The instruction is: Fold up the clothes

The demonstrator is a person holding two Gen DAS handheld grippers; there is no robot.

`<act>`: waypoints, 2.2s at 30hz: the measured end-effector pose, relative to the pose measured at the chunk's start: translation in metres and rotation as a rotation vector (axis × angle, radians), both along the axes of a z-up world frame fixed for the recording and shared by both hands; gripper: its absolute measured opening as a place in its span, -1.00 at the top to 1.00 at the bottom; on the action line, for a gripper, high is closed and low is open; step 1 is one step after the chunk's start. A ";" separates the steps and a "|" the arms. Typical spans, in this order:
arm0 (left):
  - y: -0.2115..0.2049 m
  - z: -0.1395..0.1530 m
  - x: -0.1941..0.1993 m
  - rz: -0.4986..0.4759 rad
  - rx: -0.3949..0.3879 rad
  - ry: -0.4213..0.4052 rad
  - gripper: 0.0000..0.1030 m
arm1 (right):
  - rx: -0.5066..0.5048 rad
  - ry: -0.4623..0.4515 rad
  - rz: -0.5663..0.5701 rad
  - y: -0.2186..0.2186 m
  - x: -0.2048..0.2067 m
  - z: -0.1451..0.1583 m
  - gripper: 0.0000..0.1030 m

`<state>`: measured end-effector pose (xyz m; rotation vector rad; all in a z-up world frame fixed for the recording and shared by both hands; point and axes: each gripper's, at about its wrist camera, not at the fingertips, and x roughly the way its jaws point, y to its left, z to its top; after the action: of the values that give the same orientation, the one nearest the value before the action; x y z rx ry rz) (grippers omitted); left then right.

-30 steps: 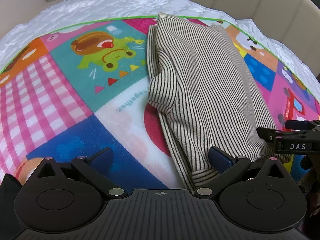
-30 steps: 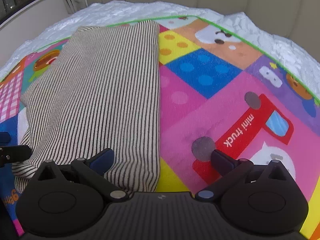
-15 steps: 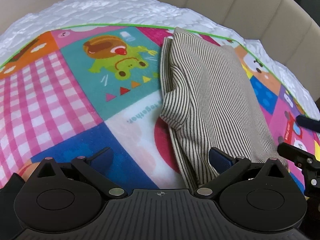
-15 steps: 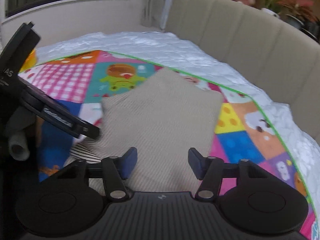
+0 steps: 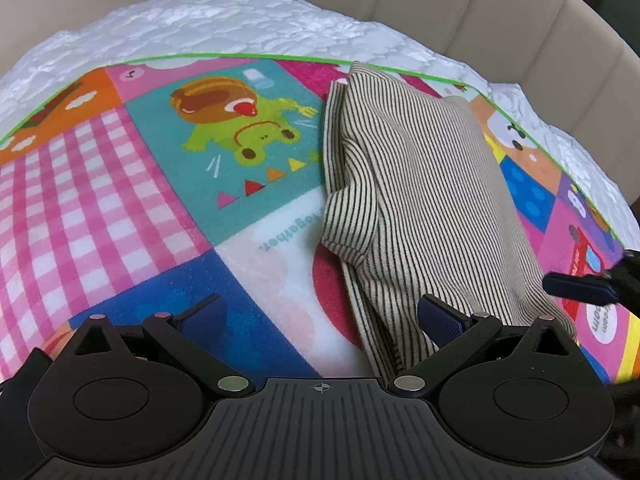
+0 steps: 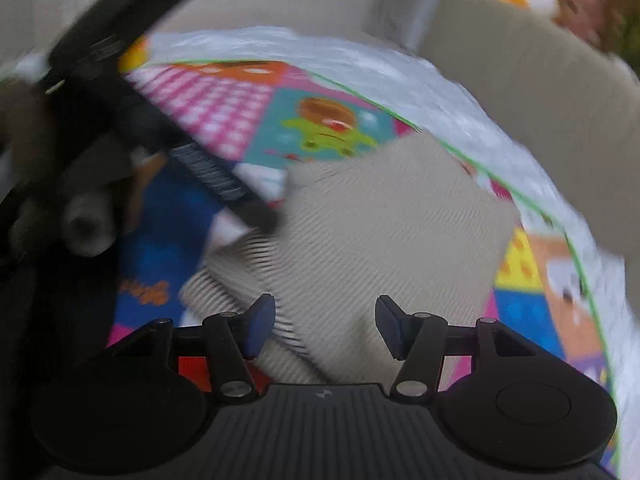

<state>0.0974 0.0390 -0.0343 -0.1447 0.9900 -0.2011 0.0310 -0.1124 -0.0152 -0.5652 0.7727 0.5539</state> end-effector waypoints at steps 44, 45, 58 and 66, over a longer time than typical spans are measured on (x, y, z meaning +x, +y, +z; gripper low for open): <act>0.013 0.006 -0.002 0.009 -0.039 -0.037 -1.00 | 0.136 0.088 -0.183 -0.039 0.028 -0.010 -0.02; 0.009 0.005 -0.003 -0.015 -0.031 -0.039 -1.00 | 0.210 0.138 -0.253 -0.054 0.037 -0.010 -0.02; -0.042 -0.003 -0.020 -0.325 0.074 -0.061 -1.00 | 0.340 0.230 -0.393 -0.083 0.062 -0.018 -0.10; -0.033 -0.008 -0.004 -0.240 0.066 -0.062 -1.00 | -0.108 -0.056 -0.052 -0.035 0.014 -0.021 -0.55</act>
<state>0.0936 0.0059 -0.0426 0.0416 0.9502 -0.3899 0.0446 -0.1477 -0.0366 -0.6557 0.7658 0.4482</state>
